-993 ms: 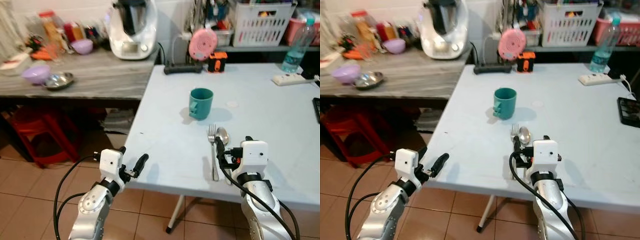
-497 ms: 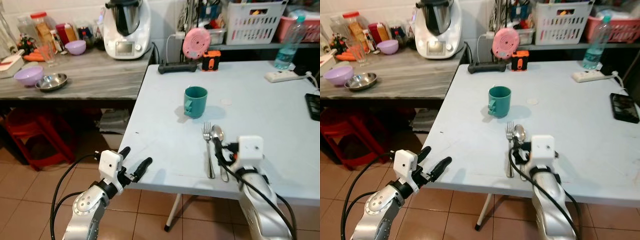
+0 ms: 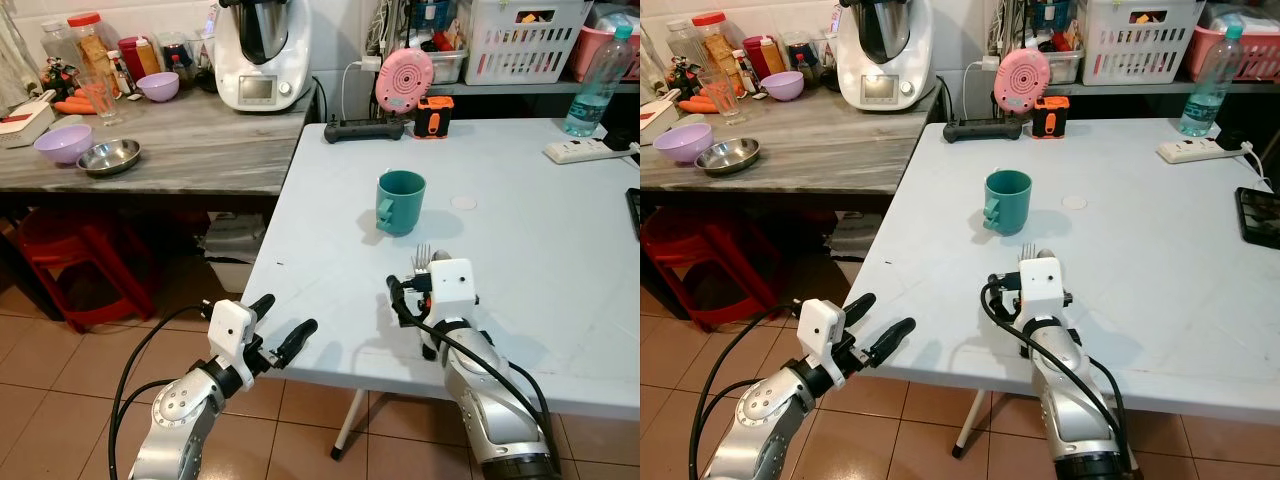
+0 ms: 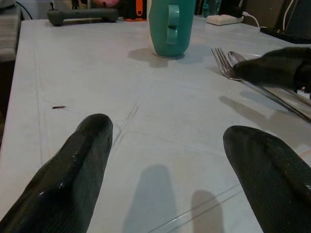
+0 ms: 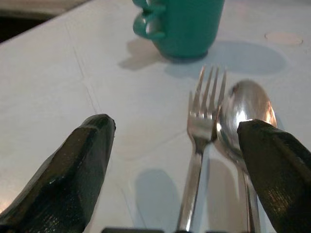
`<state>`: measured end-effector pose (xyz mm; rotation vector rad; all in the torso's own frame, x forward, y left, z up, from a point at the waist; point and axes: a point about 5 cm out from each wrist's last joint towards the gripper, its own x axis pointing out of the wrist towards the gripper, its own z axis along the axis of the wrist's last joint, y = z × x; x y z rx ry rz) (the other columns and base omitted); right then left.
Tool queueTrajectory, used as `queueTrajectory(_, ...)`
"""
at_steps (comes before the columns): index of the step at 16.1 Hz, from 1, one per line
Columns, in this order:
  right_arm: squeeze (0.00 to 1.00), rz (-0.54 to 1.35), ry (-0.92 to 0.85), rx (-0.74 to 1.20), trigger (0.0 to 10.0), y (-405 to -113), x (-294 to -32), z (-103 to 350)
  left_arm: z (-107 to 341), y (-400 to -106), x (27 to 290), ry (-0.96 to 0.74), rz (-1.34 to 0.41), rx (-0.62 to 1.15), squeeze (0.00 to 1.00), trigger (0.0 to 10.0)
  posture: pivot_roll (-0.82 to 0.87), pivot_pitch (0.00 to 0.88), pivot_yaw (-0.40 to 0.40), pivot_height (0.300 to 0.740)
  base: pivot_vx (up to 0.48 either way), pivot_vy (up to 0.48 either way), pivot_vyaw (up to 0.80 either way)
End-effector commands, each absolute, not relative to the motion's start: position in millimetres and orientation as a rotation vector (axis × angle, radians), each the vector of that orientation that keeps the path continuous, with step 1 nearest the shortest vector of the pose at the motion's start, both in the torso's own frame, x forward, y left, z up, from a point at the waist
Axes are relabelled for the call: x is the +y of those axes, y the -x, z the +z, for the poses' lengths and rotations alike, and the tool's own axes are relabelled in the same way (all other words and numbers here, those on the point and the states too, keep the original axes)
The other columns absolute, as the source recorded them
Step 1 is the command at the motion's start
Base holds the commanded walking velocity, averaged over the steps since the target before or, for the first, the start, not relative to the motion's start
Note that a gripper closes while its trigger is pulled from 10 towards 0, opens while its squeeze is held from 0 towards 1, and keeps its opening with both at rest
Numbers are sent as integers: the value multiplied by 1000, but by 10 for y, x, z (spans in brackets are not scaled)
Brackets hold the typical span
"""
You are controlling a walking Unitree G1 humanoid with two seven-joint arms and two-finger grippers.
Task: Setting the table
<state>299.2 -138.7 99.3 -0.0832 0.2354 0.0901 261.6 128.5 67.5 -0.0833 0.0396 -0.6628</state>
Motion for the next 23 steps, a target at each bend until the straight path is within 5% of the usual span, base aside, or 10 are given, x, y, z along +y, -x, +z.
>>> queueTrajectory(1,0,79,88,256,10000,-2993,-1375,985,713,-2642,1294,73,-671,30,0,10000,-168,0,88,740,0,0,0)
queueTrajectory(7,0,72,69,295,9804,-3068,-1463,957,722,-2626,1220,89,-752,38,0,10000,-176,0,93,740,0,0,0)
queueTrajectory(9,0,74,63,317,3843,-3095,-1460,937,732,-2613,1201,85,-794,38,0,10000,-174,0,92,740,0,0,0)
queueTrajectory(10,0,85,58,321,0,-3098,-1438,927,729,-2608,1195,85,-804,43,0,10000,-173,0,91,740,0,0,0)
queueTrajectory(17,0,119,57,351,196,-3098,-1388,881,694,-2570,1179,83,-813,53,0,10000,-168,0,89,740,0,0,0)
queueTrajectory(18,0,122,58,353,3137,-3099,-1384,891,696,-2574,1177,82,-813,53,0,10000,-167,0,88,740,0,0,0)
queueTrajectory(19,0,127,70,357,10000,-3093,-1379,898,695,-2575,1177,81,-813,53,0,10000,-166,0,88,740,0,0,0)
queueTrajectory(23,0,86,122,430,10000,-2954,-1500,753,684,-2569,1168,78,-813,56,0,10000,-167,0,85,740,0,0,0)
